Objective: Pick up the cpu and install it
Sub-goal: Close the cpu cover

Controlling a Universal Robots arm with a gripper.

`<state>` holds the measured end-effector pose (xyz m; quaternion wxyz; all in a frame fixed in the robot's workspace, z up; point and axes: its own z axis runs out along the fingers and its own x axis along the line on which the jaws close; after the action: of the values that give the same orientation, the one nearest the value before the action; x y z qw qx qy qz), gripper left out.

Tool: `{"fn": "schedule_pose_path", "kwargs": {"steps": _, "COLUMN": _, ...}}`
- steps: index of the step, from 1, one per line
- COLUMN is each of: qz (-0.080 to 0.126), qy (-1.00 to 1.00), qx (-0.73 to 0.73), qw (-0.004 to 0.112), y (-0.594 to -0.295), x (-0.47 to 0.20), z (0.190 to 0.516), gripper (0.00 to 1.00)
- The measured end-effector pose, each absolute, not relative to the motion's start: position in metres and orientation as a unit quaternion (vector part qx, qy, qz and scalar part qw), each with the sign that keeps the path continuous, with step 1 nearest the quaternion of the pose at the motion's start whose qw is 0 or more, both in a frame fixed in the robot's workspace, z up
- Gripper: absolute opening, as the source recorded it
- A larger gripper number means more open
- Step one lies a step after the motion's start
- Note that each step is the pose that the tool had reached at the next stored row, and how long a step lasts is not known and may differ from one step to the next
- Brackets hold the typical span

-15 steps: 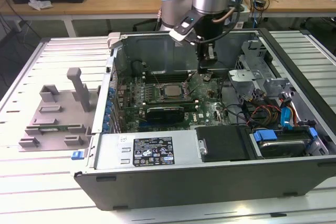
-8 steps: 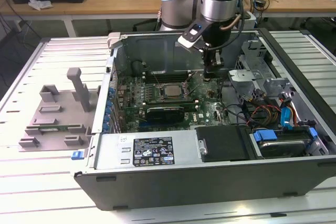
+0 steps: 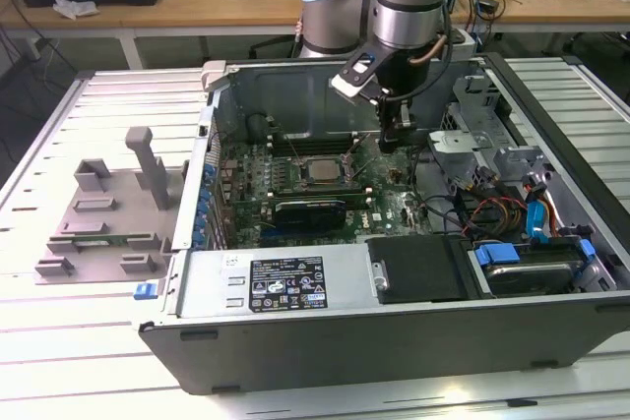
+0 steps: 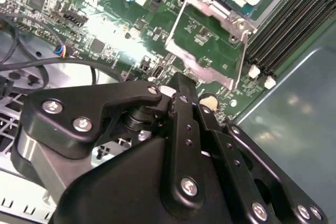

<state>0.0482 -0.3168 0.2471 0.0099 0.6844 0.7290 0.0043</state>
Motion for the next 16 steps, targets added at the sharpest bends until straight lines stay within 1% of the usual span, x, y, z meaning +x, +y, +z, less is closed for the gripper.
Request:
{"fn": "schedule_pose_path", "kwargs": {"steps": 8, "qz": 0.005, "qy": 0.729, "qx": 0.684, "qw": 0.010, "y": -0.315, "x": 0.030, "z": 0.247, "gripper": 0.11}}
{"fn": "schedule_pose_path", "kwargs": {"steps": 16, "qz": 0.009, "qy": 0.729, "qx": 0.684, "qw": 0.014, "y": -0.314, "x": 0.002, "z": 0.247, "gripper": 0.11}}
